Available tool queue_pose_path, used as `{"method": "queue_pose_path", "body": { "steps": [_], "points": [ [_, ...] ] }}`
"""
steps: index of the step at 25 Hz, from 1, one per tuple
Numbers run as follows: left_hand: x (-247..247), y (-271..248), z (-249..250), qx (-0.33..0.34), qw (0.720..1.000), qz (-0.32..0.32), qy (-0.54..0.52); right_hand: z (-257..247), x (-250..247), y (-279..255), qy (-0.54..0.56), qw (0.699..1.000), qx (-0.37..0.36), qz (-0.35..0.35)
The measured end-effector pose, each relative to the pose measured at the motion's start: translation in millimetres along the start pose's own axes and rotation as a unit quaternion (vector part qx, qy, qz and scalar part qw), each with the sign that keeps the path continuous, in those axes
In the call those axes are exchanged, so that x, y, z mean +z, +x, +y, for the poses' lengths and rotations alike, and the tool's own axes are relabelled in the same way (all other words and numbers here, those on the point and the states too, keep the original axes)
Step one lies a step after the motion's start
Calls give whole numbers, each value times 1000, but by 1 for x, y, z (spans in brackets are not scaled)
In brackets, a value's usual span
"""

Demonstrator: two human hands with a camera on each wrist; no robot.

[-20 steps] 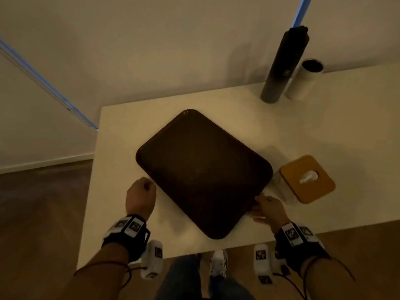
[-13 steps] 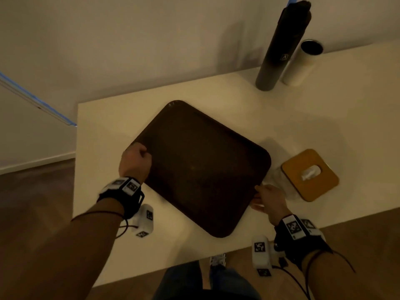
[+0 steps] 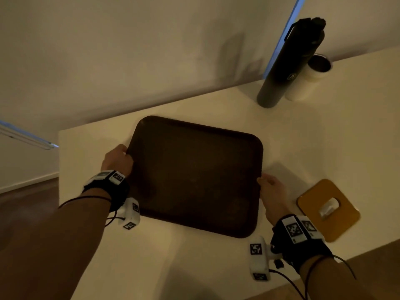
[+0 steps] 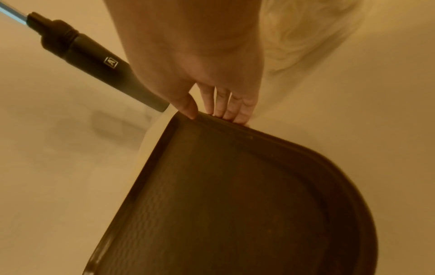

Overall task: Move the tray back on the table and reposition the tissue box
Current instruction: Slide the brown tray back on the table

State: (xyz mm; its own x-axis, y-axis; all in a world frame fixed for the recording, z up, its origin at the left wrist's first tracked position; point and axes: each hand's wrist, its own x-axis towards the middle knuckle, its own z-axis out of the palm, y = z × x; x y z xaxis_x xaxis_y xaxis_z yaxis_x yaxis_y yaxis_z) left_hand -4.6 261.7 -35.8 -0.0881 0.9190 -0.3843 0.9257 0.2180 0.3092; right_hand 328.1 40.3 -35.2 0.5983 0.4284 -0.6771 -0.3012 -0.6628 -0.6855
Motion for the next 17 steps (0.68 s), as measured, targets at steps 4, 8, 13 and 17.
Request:
{"method": "queue_pose_path", "body": {
  "steps": [4,8,13,17],
  "points": [
    [3,5,4,-34,997,27,-67,-37,19,26,-55,998,-37,18],
    [13,4,5,-54,991,66,-105,-74,32,53,-125,989,-77,34],
    [20,2,14,-70,983,89,-146,-113,42,84,-170,977,-119,40],
    [21,6,15,-78,978,90,-174,-132,53,101,-183,975,-122,39]
  ]
}}
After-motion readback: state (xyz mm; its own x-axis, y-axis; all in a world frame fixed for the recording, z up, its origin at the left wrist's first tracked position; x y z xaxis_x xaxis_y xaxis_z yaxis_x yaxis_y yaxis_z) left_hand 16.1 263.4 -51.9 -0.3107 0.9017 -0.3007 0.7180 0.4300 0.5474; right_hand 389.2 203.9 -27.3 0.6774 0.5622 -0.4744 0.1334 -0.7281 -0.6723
